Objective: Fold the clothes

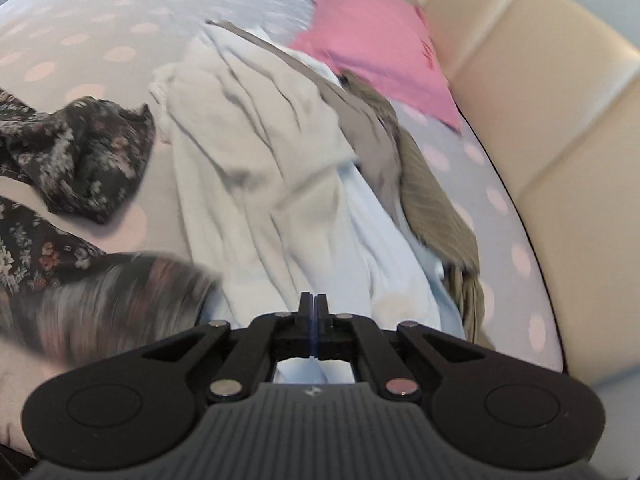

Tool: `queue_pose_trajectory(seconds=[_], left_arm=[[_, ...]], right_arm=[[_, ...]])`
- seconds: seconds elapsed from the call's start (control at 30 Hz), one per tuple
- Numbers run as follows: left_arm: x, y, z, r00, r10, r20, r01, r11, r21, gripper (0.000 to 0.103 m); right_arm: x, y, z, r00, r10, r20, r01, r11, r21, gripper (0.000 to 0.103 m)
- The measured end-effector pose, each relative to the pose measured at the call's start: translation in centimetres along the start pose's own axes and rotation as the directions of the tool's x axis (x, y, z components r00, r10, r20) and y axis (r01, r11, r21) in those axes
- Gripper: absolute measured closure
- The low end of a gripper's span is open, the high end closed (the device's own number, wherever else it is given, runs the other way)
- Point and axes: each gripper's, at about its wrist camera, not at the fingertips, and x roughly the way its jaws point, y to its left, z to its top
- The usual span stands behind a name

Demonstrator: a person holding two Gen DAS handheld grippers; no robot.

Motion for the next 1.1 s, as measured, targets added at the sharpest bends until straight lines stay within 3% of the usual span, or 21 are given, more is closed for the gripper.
queue_pose_trajectory(seconds=[0.23,0.3,0.4,0.43,0.5,0.57,0.63,0.8,0.83,0.93,1.1], left_arm=[[0.9,-0.3,-1.2,0.991,-0.115,-0.072,0.121,0.989,0.081,0.096],[0.8,0.4,-1.3,0.985,-0.160,-0.066,0.164,0.984,0.063,0.087],[0.0,1.5,-1.5,0.959,-0.280,-0.037,0.281,0.959,0.022,0.077],[-0.3,1.9,-1.6,0.953,-0.302,-0.018,0.302,0.953,0.011,0.075],[-0.8,3.0,-1.5,0.943,-0.331,0.031,0.332,0.943,-0.037,0.061],[-0.9,4.1,-1.3,0.929,-0.361,0.082,0.367,0.926,-0.091,0.057],[-0.1,5.2,-0.6,0.931,-0.351,0.100,0.363,0.918,-0.161,0.057],[3.9,6.6,0.5,0.967,-0.251,0.050,0.255,0.930,-0.264,0.057],[4.8,6.9,0.6,0.971,-0.236,0.028,0.234,0.930,-0.282,0.057],[7.2,7.6,0.2,0.973,-0.226,-0.039,0.204,0.930,-0.306,0.057],[10.1,8.9,-1.1,0.959,-0.272,-0.085,0.219,0.895,-0.389,0.057]], right_arm=[[-0.4,1.5,-1.0,0.999,0.042,-0.003,-0.042,0.999,-0.026,0.103],[-0.5,2.5,-0.9,0.998,0.064,0.004,-0.064,0.997,-0.042,0.102],[-0.4,4.1,-0.4,0.995,0.104,0.010,-0.103,0.993,-0.063,0.099],[-0.5,4.6,-0.3,0.993,0.119,0.012,-0.118,0.990,-0.070,0.098],[-0.3,5.7,-0.2,0.989,0.149,0.005,-0.148,0.985,-0.087,0.098],[-0.1,6.8,-0.2,0.985,0.170,-0.009,-0.170,0.980,-0.105,0.098],[0.1,7.7,-0.3,0.983,0.181,-0.023,-0.182,0.976,-0.121,0.098],[0.2,8.8,-0.6,0.976,0.215,-0.043,-0.219,0.971,-0.097,0.097],[0.1,8.9,-0.6,0.974,0.224,-0.047,-0.227,0.970,-0.087,0.091],[0.0,8.9,-1.0,0.969,0.240,-0.066,-0.243,0.969,-0.051,0.074],[1.2,7.3,-1.9,0.951,0.279,-0.134,-0.265,0.958,0.113,0.065]])
